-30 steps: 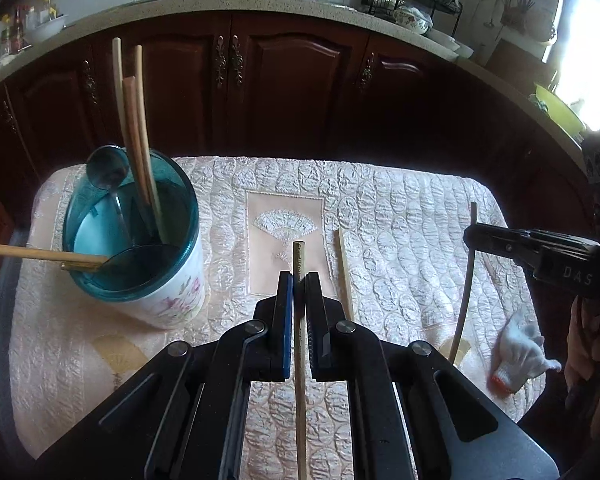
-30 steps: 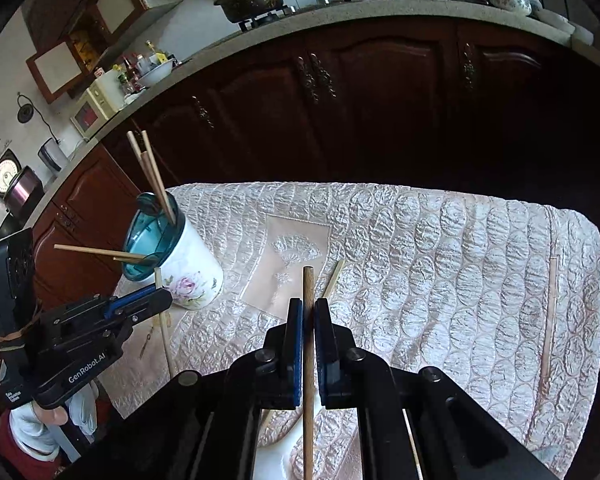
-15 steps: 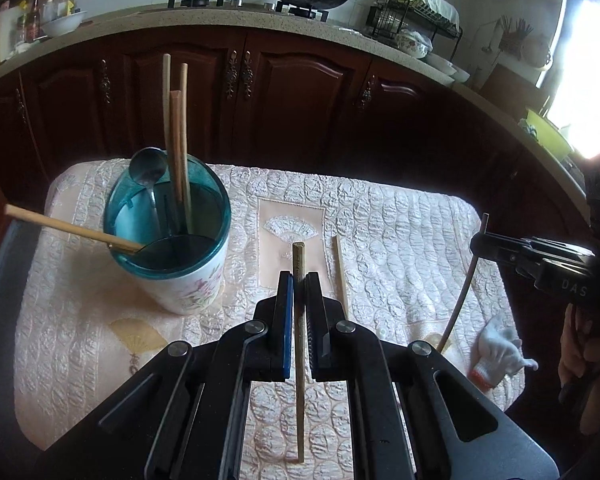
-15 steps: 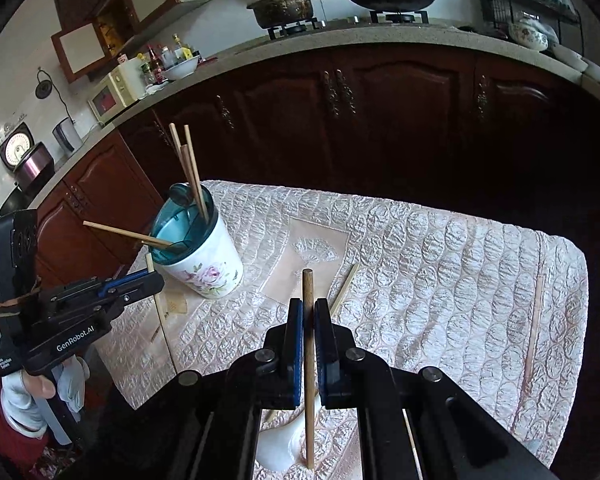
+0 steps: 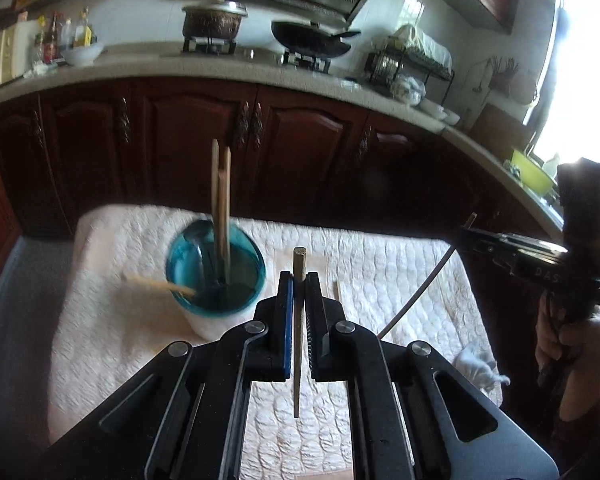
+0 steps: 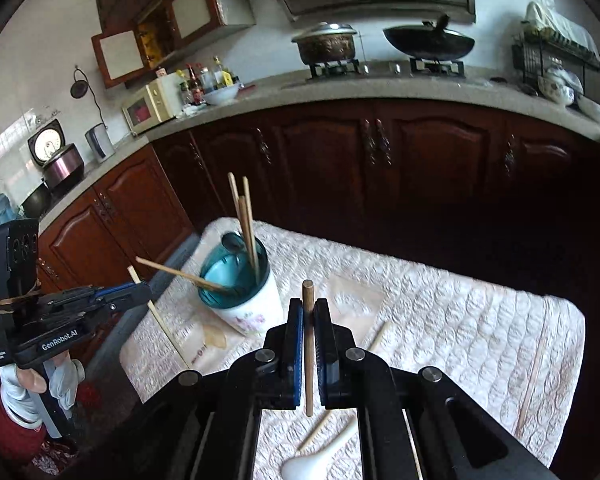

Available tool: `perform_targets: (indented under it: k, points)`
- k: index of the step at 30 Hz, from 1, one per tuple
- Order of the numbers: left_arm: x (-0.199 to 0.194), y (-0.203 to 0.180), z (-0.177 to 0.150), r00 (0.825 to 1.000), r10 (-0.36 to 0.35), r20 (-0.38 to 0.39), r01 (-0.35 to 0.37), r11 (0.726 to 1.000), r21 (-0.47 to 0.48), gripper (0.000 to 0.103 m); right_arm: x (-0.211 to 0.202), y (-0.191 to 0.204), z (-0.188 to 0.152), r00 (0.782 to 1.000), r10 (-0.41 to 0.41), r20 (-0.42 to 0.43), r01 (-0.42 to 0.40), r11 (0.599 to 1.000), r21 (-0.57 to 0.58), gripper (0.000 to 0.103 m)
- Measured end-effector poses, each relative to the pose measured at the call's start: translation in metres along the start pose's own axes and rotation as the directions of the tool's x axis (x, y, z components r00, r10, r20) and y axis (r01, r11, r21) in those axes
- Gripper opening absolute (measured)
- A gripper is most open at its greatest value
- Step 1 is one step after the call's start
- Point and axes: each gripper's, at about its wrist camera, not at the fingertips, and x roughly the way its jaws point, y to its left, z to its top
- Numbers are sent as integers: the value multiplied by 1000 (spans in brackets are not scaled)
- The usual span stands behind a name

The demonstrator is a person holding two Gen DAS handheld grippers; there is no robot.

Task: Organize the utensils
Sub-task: 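Lift both chopsticks and carry them above the white cup, then lower both chopsticks into the cup and open both tools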

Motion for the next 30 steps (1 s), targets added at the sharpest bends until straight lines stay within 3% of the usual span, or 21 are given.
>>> perform_targets:
  k: [6,14,21,30]
  points:
    - [-34,17,50,988,73,139,-72,997,-11,4,-2,22,45,995,61,73,-60,998,-14,5]
    - [-22,48,91,958,192,213,-184,981,-57,4,18,59,100,989,87,121,-81,995,-55,5]
    - [26,71,94,947,264,181,-257,964,-61,4,68,71,122,995,50,92,-44,997,-68,5]
    - [80,94,81,948,305,96,-297,951,-82,4,122,59,117,999,47,25,-46,998,-48,5]
